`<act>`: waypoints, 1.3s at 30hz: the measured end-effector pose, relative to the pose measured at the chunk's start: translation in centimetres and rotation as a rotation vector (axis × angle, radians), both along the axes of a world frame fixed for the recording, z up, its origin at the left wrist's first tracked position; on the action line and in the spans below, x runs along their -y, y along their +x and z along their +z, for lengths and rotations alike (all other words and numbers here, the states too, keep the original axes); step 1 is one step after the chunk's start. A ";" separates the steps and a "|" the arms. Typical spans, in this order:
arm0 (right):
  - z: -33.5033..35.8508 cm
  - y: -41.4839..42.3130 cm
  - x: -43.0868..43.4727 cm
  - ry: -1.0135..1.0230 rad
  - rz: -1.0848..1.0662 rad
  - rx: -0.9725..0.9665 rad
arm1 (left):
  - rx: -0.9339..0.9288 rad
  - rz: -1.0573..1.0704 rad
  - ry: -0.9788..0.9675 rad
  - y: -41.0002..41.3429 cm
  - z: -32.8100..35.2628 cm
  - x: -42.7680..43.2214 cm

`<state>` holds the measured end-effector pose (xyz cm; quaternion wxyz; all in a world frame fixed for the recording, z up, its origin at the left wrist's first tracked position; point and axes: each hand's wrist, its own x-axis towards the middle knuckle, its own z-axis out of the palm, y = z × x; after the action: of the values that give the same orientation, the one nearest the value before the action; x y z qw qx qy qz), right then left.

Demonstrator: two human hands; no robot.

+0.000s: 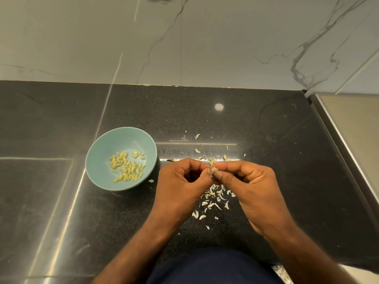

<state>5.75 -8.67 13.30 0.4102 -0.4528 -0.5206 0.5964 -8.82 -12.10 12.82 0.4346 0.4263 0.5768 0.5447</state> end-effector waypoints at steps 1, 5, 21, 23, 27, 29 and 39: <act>0.0 -0.1 0.0 -0.014 0.004 -0.018 | -0.005 0.011 0.009 0.1 0.0 0.1; 0.0 -0.4 0.0 -0.044 -0.032 -0.064 | -0.104 0.003 0.043 0.1 -0.2 0.2; 0.1 -0.5 0.0 -0.081 -0.071 -0.137 | -0.146 -0.040 0.047 -0.5 -0.5 0.4; 0.2 -0.4 0.0 -0.056 -0.063 -0.098 | -0.144 -0.050 0.040 -0.7 -0.4 0.3; 0.5 -0.4 -0.2 -0.044 -0.040 -0.055 | -0.166 -0.092 0.056 -1.1 -0.1 0.2; 0.7 -0.3 -0.1 -0.038 -0.035 -0.047 | -0.181 -0.095 0.086 -1.2 0.1 0.2; 0.4 -0.6 0.2 -0.068 -0.048 -0.092 | -0.194 0.005 0.166 -0.3 0.0 0.3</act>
<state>5.11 -8.83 13.71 0.4323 -0.4509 -0.4697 0.6238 -9.08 -12.35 12.83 0.3385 0.5101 0.5700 0.5480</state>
